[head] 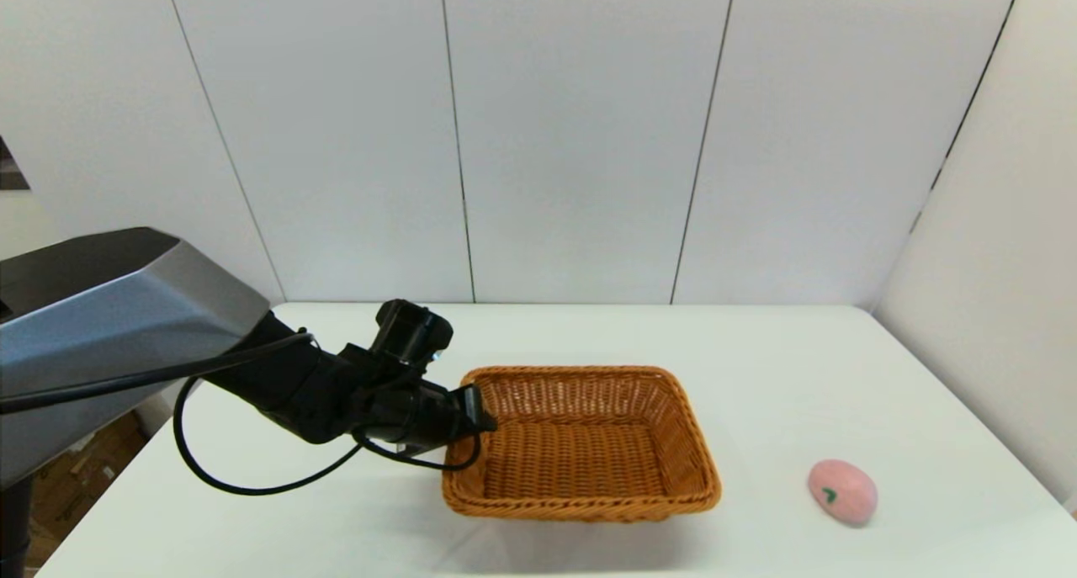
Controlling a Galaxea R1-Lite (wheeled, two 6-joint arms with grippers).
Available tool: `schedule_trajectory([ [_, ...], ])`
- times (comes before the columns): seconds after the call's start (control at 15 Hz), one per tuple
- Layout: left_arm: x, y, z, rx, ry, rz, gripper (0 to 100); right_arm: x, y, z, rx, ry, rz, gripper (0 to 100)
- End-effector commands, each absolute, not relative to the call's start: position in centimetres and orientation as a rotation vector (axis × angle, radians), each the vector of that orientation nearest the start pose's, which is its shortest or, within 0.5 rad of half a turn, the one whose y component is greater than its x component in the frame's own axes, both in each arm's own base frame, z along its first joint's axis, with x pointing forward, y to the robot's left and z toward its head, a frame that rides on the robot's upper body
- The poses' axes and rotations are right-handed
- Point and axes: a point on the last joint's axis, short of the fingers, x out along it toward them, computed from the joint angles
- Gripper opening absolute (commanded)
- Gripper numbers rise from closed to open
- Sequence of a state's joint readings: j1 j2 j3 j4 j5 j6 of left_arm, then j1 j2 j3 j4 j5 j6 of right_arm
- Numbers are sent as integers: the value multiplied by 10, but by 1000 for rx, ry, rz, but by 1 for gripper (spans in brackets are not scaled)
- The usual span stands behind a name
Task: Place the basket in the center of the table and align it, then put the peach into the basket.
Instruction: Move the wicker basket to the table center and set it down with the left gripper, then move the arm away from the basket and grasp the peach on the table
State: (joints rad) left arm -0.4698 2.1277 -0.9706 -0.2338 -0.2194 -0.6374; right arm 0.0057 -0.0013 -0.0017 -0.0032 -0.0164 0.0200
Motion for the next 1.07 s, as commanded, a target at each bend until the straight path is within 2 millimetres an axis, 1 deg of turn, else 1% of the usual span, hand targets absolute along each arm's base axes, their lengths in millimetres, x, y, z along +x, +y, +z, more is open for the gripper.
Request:
schedule_trajectory([
  [0.07,319,-167,45,-453,1090,-321,100,-23,-1,76,20,-6,-11,100],
  [0.13,318,-167,48,-455,1083,-324,100,-23,-1,76,20,-5,-11,100],
  [0.2,318,-166,55,-461,1062,-329,100,-23,-1,76,20,-5,-11,100],
  [0.27,318,-163,67,-471,1027,-339,100,-23,-1,76,20,-6,-11,100],
  [0.33,316,-159,83,-475,982,-357,100,-23,-1,76,20,-6,-11,100],
  [0.47,302,-148,130,-480,862,-405,100,-23,-1,76,20,-6,-11,100],
  [0.53,290,-141,156,-482,802,-427,100,-23,-1,76,20,-6,-11,100],
  [0.67,251,-122,209,-460,682,-481,100,-23,-1,76,20,-5,-11,100],
  [0.73,225,-111,233,-433,607,-517,100,-23,-1,76,20,-5,-11,100],
  [0.8,187,-99,259,-396,507,-576,100,-23,-1,76,20,-6,-11,100],
  [0.87,153,-86,276,-366,410,-626,100,-23,-1,76,18,-6,-11,100],
  [0.93,122,-71,284,-335,332,-654,100,-23,-1,76,18,-8,-11,100],
  [1.0,96,-57,285,-305,278,-663,100,-23,-1,76,18,-6,-11,100],
  [1.07,71,-42,282,-280,231,-639,100,-23,-1,76,18,-6,-11,100],
])
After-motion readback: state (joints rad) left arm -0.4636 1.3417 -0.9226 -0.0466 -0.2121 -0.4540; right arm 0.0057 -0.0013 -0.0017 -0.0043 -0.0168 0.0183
